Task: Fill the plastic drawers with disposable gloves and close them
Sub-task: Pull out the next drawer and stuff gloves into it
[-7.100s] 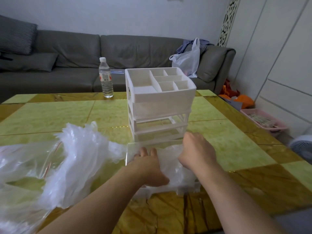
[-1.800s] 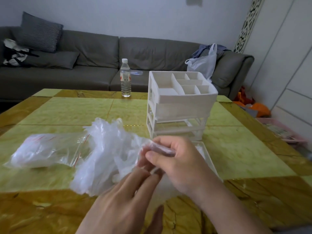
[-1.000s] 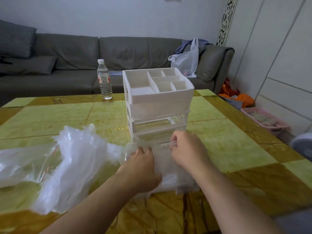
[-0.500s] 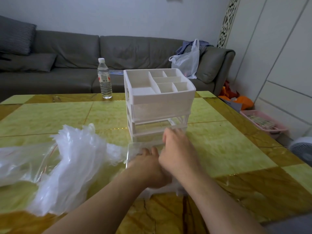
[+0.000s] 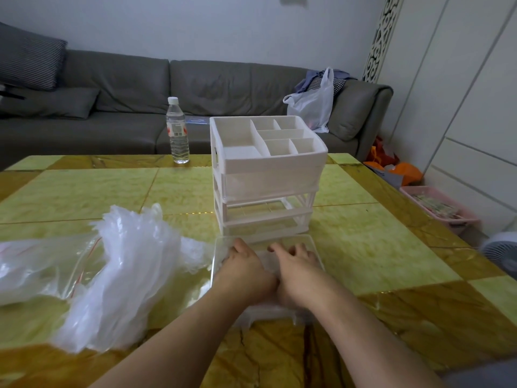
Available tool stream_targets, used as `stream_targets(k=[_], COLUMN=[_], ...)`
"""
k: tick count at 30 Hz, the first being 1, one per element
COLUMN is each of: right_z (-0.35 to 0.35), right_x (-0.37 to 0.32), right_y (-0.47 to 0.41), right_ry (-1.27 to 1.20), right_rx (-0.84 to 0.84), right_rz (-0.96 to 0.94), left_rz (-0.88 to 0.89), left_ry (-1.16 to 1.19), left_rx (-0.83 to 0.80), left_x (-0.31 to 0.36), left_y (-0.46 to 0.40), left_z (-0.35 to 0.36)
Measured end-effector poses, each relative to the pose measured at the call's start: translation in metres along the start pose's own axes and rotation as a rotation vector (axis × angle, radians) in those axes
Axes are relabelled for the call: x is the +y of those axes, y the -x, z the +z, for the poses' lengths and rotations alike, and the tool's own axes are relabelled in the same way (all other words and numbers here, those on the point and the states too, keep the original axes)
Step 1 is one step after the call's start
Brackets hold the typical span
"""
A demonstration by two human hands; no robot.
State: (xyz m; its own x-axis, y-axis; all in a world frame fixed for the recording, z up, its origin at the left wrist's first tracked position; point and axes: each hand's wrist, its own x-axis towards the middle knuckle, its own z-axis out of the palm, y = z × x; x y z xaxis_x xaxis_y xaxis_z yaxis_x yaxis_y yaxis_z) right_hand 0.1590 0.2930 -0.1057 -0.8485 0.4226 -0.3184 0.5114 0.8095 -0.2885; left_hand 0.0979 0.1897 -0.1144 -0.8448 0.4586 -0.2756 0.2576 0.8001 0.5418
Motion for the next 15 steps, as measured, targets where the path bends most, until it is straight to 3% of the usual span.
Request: stream_targets(k=[7, 12, 15], right_z=[0.003, 0.015, 0.004], right_x=[-0.003, -0.005, -0.007], right_y=[-0.004, -0.019, -0.006], right_ry=[0.04, 0.079, 0.065], right_rx=[-0.046, -0.042, -0.049], right_rz=[0.053, 0.08, 0.064], left_rz=[0.108, 0.4, 0.291], left_ry=[-0.216, -0.363, -0.415], left_rx=[-0.006, 0.018, -0.122], left_x=[0.0, -0.001, -0.003], left_y=[0.018, 0.044, 0.043], left_z=[-0.011, -0.021, -0.022])
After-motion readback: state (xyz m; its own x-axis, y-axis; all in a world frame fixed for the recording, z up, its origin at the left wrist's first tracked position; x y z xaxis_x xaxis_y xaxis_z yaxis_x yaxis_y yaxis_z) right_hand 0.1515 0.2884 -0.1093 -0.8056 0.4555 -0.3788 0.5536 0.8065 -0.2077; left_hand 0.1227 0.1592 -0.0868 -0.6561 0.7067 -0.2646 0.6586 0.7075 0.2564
